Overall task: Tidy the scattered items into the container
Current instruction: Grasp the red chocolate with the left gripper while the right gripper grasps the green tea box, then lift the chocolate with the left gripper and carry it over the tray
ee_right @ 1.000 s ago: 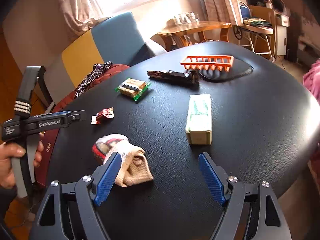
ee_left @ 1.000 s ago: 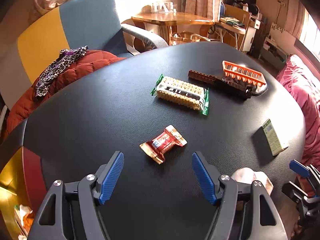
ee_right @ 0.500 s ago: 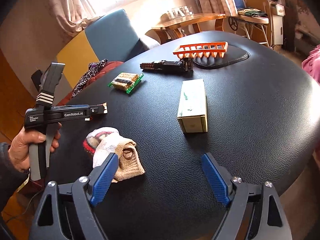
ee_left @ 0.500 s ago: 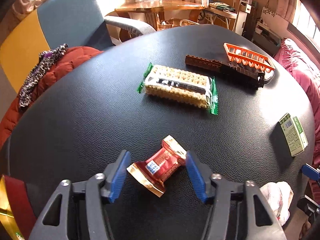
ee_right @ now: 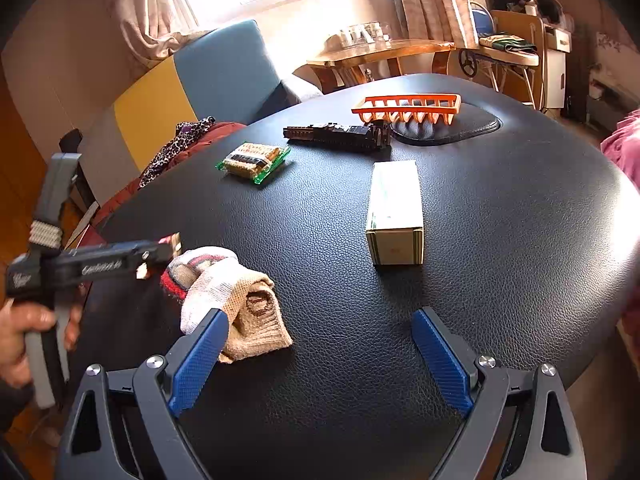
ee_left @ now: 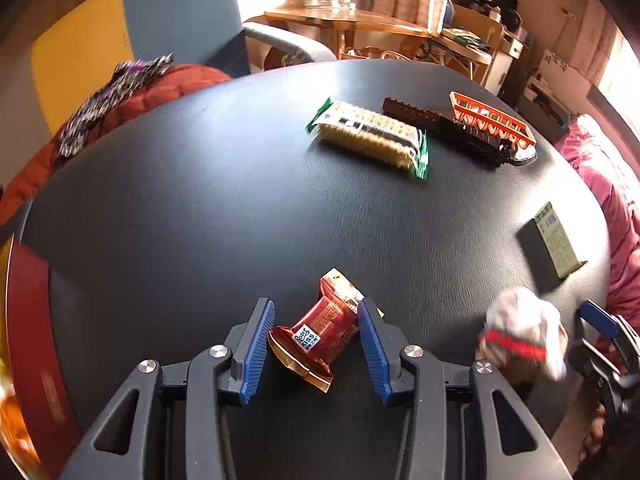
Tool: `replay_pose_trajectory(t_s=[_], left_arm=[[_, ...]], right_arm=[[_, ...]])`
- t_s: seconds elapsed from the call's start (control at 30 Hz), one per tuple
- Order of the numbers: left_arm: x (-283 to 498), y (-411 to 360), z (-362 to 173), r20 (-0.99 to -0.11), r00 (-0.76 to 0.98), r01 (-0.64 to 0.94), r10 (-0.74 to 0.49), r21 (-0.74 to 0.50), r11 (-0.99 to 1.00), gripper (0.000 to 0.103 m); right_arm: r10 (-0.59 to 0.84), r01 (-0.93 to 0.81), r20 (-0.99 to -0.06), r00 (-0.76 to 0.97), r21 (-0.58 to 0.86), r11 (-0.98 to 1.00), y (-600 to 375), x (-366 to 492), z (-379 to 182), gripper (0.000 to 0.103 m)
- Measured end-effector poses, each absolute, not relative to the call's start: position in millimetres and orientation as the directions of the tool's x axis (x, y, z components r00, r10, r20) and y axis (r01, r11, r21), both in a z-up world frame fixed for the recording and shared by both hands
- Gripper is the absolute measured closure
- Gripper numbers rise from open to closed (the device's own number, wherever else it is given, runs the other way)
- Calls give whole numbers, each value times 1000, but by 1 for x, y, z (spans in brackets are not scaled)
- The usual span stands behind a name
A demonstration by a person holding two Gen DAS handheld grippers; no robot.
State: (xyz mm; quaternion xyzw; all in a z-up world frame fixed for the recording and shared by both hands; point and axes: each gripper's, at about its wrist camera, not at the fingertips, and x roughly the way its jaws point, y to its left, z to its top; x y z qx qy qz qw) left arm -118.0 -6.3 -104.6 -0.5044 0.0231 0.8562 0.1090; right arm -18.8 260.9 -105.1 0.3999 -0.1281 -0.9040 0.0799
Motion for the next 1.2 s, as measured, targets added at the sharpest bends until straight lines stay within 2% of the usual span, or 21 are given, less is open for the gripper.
replay_pose_trajectory(t_s=[0.07, 0.17, 0.3, 0.47, 0.67, 0.73, 0.77, 0.87, 1.07, 1.2], left_arm=[[-100, -15, -105, -870, -464, -184, 169, -92, -979, 59], [-72, -27, -105, -868, -462, -159, 184, -123, -980, 59], [-41, -36, -107, -864, -461, -143, 201, -151, -978, 61], [-18, -28, -109, -848, -508, -193, 150, -58, -980, 61], [-18, -37, -106, -841, -498, -207, 212, -122, -971, 57], [-20, -38, -106, -837, -494, -212, 236, -147, -966, 54], [-20, -40, -104, -834, -499, -209, 237, -150, -966, 54], [-21, -41, -103, -825, -509, -219, 244, -150, -964, 52], [-25, -33, -106, -833, -506, -243, 225, -112, -964, 51], [-27, -26, -108, -839, -511, -248, 187, -65, -967, 51]], right_arm=[[-242, 32, -706, -665, 297, -954, 262, -18, -103, 11], [-221, -11, -709, -670, 308, -951, 272, -19, -98, 30], [-135, -69, -697, -704, 257, -964, 286, -28, -84, 30], [-66, -96, -711, -700, 185, -978, 289, -60, -75, 30], [13, -140, -774, -633, 98, -985, 289, -96, -89, 30], [33, -149, -791, -610, 74, -986, 289, -101, -94, 35], [39, -147, -796, -603, 62, -987, 289, -102, -97, 44], [57, -133, -799, -598, 28, -991, 286, -101, -101, 54], [72, -86, -785, -615, -24, -996, 277, -87, -103, 70], [43, -76, -784, -619, 5, -997, 278, -78, -104, 71]])
